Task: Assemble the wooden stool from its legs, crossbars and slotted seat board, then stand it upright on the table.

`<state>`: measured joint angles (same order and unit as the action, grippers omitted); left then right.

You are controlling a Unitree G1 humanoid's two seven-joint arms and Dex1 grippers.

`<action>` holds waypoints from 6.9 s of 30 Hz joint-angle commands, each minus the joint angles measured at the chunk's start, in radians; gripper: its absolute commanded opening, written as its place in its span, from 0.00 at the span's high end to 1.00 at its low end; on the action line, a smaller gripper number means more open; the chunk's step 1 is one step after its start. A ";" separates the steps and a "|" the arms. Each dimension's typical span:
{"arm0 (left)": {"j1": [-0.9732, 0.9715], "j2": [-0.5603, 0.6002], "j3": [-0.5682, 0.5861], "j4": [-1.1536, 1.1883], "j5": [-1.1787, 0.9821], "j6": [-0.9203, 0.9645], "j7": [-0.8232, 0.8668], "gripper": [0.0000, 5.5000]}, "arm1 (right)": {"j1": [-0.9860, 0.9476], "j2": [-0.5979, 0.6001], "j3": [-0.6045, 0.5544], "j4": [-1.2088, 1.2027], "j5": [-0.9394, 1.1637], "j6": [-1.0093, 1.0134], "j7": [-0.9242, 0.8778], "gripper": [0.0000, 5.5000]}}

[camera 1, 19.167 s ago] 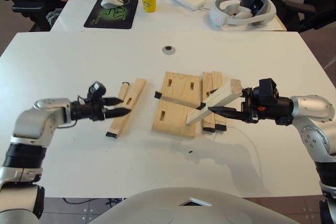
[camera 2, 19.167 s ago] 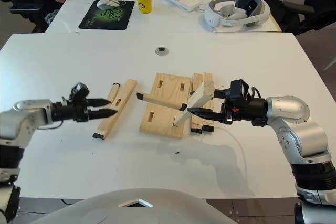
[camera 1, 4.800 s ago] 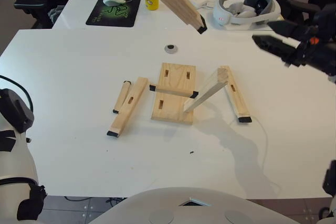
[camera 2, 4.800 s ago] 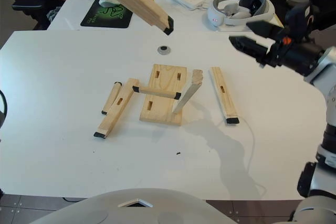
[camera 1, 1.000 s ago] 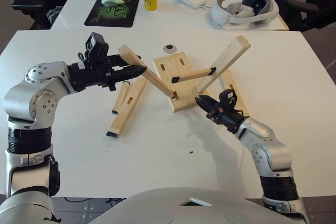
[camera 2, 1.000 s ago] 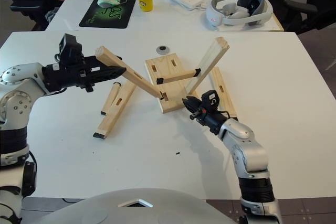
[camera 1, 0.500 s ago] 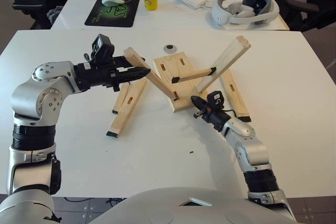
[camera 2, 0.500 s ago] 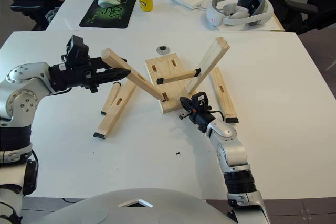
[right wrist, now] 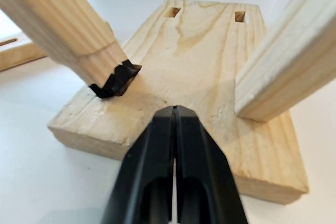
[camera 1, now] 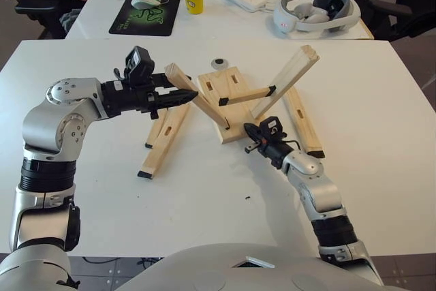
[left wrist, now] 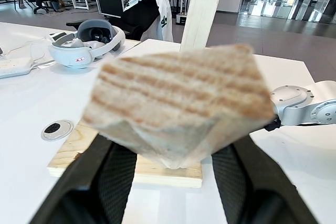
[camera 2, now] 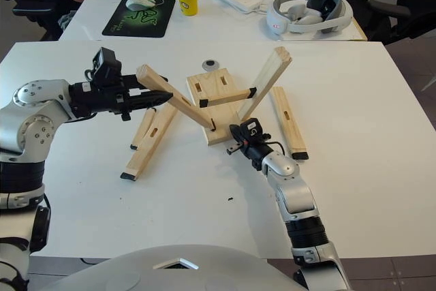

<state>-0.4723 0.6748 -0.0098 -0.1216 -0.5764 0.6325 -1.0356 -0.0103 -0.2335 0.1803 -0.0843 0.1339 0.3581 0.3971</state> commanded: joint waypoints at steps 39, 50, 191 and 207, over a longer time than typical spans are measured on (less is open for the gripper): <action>-0.169 0.037 -0.222 0.015 0.136 0.166 0.054 0.63 | 0.054 -0.022 0.079 0.024 -0.009 0.146 0.023 1.00; -0.149 0.047 -0.283 -0.002 0.172 0.131 0.036 0.63 | 0.050 -0.019 0.091 0.025 -0.004 0.157 0.023 1.00; -0.411 -0.116 -0.417 0.345 0.370 0.051 -0.123 0.63 | -0.136 -0.093 -0.375 -0.305 0.108 0.374 -0.259 1.00; -0.534 -0.142 -0.466 0.475 0.402 -0.027 -0.272 0.63 | 0.069 -0.051 -0.012 -0.382 0.127 0.319 -0.069 1.00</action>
<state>-1.0275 0.5414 -0.4228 0.3200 -0.2094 0.5853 -1.2609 0.0562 -0.3057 0.1772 -0.4657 0.2483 0.6922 0.3401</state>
